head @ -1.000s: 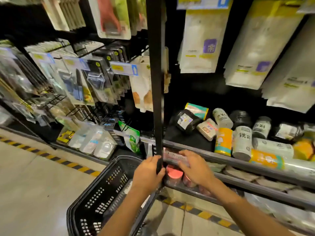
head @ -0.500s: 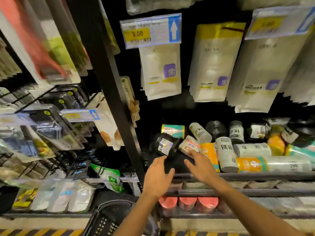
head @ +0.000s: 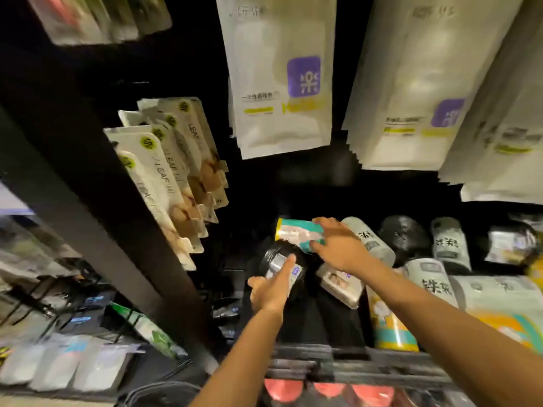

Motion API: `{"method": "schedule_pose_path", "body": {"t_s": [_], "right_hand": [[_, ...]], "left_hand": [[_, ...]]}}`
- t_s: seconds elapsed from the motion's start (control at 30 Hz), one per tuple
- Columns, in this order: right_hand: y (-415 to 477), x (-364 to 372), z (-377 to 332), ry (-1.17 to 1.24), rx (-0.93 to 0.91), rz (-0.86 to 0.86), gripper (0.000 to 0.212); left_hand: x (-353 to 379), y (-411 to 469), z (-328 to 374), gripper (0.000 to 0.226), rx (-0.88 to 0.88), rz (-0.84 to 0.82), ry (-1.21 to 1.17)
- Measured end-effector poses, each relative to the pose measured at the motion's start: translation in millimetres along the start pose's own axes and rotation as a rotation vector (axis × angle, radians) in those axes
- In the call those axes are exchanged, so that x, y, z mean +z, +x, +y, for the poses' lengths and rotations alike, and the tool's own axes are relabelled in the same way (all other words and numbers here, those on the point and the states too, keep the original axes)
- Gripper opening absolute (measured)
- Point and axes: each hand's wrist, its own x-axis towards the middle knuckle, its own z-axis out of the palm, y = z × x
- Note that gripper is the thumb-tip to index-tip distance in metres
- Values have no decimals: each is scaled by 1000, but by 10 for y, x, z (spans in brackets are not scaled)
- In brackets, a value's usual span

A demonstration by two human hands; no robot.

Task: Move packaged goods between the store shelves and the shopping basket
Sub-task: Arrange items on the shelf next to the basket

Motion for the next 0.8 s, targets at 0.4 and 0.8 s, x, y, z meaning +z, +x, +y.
{"method": "schedule_pose_path", "body": {"t_s": [0.4,0.8], "right_hand": [[829,526,298,-374,-138,-134,93],[428,239,250,-90,11,-57,88]], "left_hand": [[316,587,-196,75,-97,-131,-448],[45,214,-230,127,-101,8,-314]]}}
